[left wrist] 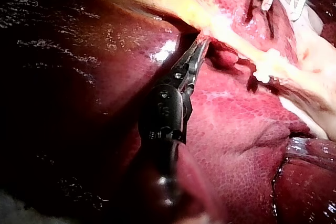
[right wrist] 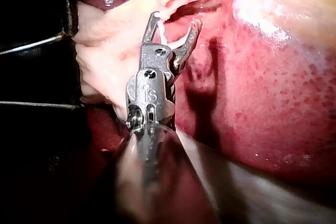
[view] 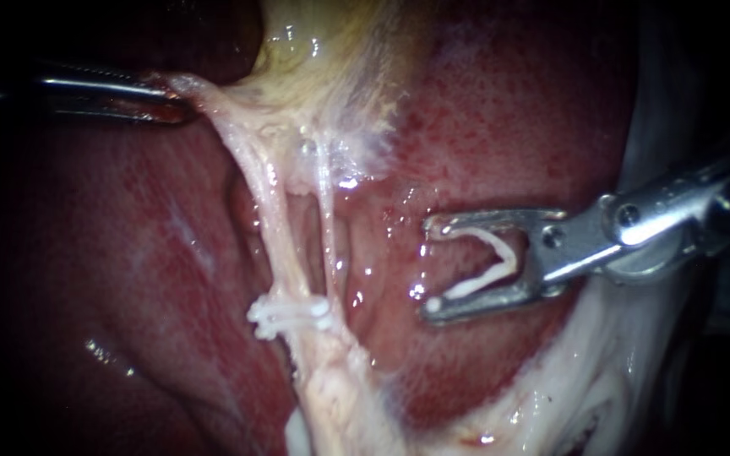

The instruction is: Clipping third clip left tube

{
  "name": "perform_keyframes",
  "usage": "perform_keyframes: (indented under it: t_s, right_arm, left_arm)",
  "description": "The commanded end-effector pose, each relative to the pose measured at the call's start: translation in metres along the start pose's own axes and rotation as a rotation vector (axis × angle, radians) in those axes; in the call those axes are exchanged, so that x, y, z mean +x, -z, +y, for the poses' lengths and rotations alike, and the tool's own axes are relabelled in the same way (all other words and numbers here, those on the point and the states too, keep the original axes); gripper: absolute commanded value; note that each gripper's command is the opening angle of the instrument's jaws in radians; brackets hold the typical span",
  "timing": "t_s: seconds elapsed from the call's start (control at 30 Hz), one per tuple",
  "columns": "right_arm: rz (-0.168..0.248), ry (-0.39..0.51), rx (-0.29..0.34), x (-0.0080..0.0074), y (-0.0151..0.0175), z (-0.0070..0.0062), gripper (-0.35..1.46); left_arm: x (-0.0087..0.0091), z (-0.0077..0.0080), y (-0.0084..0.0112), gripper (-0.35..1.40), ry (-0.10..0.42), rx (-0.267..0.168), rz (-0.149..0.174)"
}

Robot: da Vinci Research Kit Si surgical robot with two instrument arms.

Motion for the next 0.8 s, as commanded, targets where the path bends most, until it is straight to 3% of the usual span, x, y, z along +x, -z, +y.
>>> perform_keyframes:
  t_s: [0.03, 0.2, 0.4, 0.8]
  right_arm:
    - [0.009, -0.016, 0.000, 0.0003, -0.0006, 0.0001, 0.50]
    - [0.061, -0.116, 0.017, 0.0013, -0.0039, 0.0011, 0.50]
    - [0.121, -0.202, 0.062, 0.0012, -0.0068, 0.0022, 0.50]
    - [0.118, -0.297, 0.119, -0.0023, -0.0094, 0.0044, 0.50]
  left_arm:
    - [0.0000, 0.0000, -0.0001, -0.35, -0.001, 0.001, 0.000]
    - [-0.0001, 0.0001, -0.0002, -0.35, -0.001, 0.002, 0.000]
    - [-0.0002, 0.0000, -0.0003, -0.35, -0.002, 0.003, 0.000]
    - [-0.0004, -0.0002, -0.0004, -0.35, -0.003, 0.003, 0.000]
